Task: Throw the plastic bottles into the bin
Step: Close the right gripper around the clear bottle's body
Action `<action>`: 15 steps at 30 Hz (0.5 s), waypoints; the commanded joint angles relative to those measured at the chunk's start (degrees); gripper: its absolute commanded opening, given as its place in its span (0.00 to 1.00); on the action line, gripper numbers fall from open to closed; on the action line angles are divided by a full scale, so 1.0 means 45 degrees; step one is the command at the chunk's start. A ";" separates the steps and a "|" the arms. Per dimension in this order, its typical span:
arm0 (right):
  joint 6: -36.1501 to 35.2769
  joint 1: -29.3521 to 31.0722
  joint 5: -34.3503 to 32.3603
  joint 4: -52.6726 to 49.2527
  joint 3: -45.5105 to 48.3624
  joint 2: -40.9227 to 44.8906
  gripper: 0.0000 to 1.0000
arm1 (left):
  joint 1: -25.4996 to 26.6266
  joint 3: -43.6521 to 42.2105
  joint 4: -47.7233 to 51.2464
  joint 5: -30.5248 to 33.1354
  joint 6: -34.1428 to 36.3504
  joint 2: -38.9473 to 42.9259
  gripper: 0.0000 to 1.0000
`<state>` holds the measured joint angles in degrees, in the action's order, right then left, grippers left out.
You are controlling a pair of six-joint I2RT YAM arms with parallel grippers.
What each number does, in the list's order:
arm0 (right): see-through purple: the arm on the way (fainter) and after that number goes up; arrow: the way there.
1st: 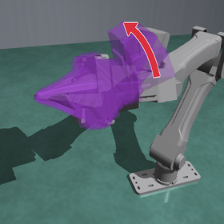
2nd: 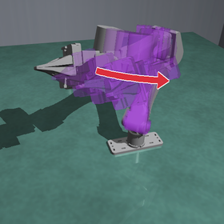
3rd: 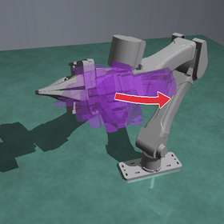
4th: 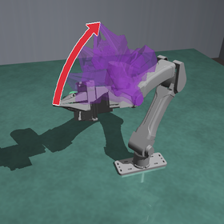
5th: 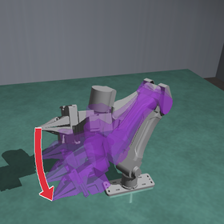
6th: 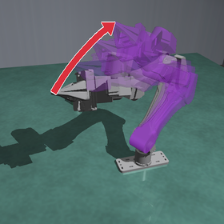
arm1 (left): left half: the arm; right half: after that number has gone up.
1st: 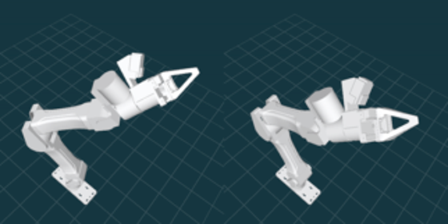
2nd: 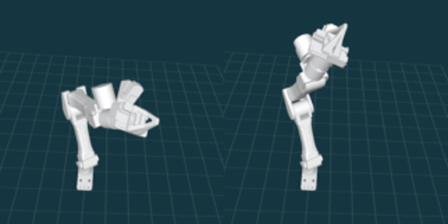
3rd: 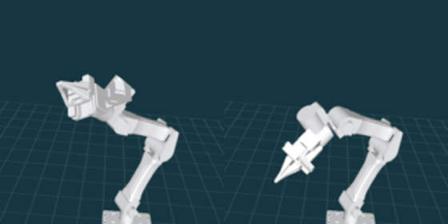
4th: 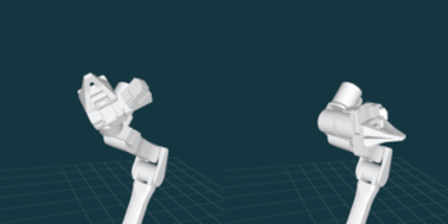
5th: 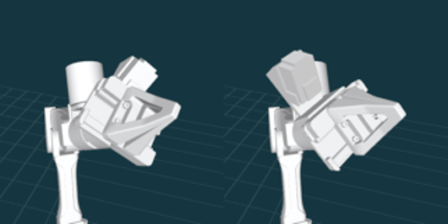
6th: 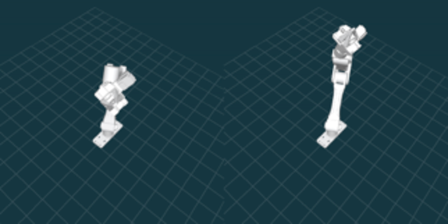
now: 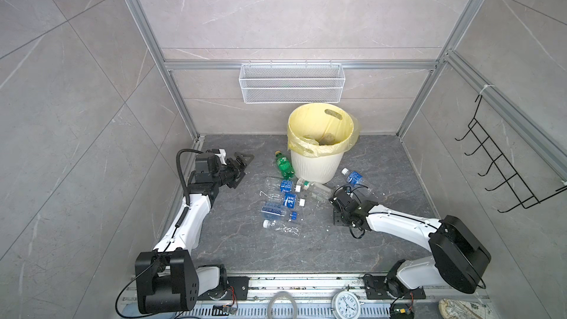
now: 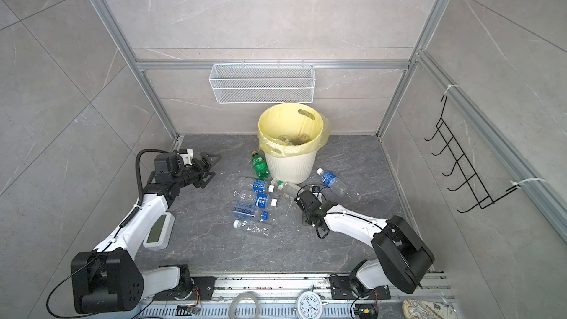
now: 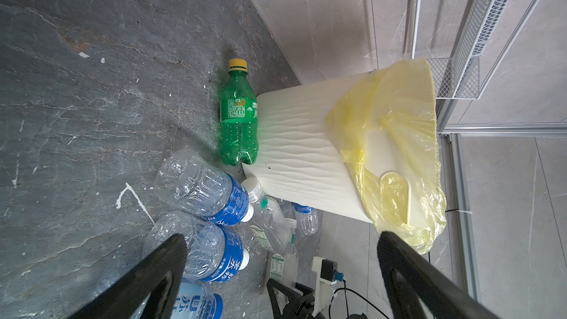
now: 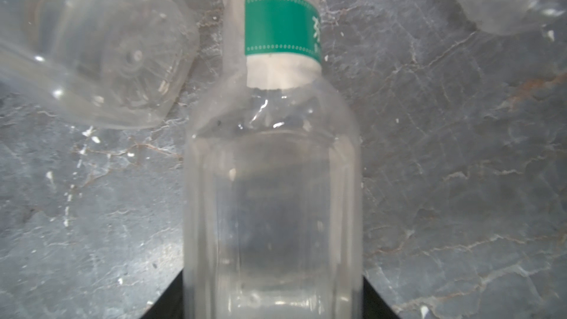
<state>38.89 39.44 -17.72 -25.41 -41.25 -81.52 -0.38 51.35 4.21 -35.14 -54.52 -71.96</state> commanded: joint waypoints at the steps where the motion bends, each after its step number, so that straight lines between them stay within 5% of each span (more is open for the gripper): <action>1: -0.0283 -0.0050 0.0106 -0.0345 -0.0414 0.0605 0.57 | -0.0069 0.0004 -0.0509 -0.0413 -0.0117 -0.0111 1.00; 15: -0.1189 0.0059 0.0480 -0.0636 -0.0807 0.2391 0.54 | -0.0059 0.0202 -0.0373 -0.0412 0.0216 -0.0180 1.00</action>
<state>35.68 39.46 -15.81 -26.48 -42.74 -73.08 -0.38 51.35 4.23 -35.11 -54.50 -72.58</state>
